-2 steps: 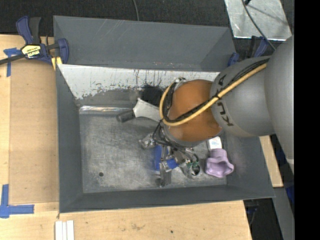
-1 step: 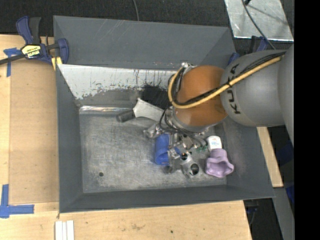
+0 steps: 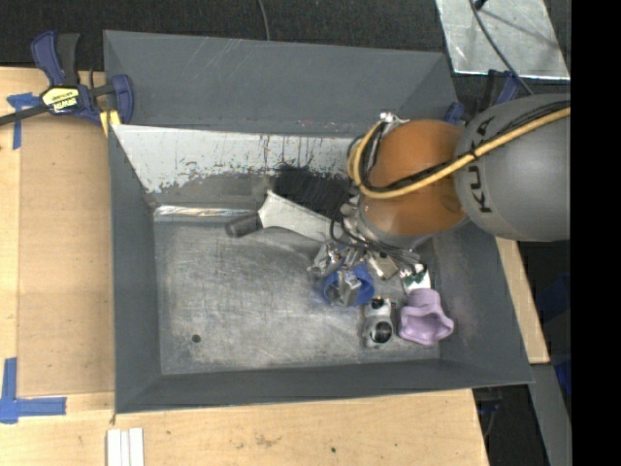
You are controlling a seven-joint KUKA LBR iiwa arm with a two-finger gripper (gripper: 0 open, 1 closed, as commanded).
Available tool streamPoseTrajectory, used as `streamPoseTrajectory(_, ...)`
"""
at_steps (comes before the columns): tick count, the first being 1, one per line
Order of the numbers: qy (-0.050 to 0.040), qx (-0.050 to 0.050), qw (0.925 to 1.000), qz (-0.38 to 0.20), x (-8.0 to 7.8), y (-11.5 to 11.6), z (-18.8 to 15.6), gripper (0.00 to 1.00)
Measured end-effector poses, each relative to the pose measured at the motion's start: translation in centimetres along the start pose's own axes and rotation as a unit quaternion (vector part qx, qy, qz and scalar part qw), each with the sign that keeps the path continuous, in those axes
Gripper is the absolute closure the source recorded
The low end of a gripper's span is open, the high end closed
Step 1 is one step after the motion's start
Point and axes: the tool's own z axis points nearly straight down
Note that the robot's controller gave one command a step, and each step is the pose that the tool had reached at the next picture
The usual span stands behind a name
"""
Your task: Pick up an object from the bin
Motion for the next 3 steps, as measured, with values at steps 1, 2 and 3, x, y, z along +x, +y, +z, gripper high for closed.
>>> streamPoseTrajectory(1, 0.0001, 0.0, 1.0, 0.0, 0.0, 0.0, 0.0, 1.0)
streamPoseTrajectory(2, 0.0126, -0.003, 0.9999, -0.001, 0.3, -0.1, -3.5, 1.0)
streamPoseTrajectory(3, 0.0096, -0.001, 0.9997, 0.021, -0.2, -0.4, -14.7, 1.0)
